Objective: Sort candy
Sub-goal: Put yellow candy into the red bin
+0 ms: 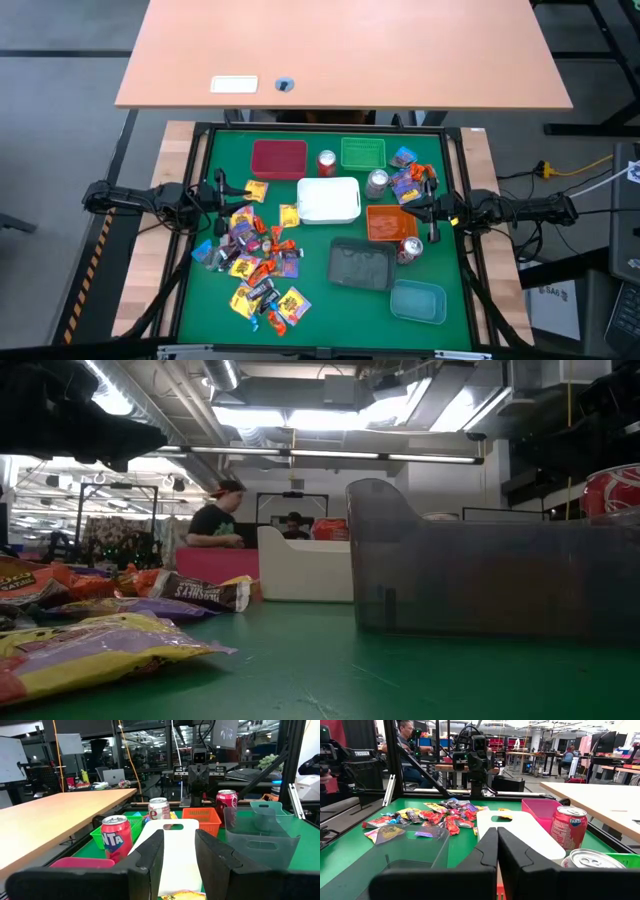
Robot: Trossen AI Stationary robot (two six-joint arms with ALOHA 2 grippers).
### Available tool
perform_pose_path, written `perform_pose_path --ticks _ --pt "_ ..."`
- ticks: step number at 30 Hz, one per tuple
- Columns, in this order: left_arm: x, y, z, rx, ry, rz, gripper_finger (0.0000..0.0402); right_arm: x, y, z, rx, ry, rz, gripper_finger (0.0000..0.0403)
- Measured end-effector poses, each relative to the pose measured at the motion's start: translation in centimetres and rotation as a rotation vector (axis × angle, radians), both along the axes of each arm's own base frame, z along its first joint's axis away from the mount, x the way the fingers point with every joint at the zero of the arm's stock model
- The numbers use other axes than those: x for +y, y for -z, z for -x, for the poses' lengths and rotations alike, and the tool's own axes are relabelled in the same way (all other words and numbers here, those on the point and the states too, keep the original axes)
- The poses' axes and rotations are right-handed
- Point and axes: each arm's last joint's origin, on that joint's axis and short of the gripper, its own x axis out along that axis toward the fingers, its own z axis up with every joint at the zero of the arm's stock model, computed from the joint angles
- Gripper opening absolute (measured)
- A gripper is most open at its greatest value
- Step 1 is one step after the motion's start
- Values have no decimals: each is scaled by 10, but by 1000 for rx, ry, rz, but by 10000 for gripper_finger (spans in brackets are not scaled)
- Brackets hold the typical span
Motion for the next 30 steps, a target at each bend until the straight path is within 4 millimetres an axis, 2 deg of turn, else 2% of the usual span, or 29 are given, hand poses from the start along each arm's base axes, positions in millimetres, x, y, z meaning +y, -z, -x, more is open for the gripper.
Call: perform_pose_path --ticks 10,15,22,30 --pt "9 -1 3 -48 -314 128 101 0 0 0 0 0 0 5" --pt "11 0 4 -74 -413 207 128 0 0 0 -1 0 0 5" --pt "13 6 1 -88 -471 336 184 0 0 0 -1 0 -1 5" --pt "15 20 -9 66 -525 301 192 0 0 0 -2 0 0 5"
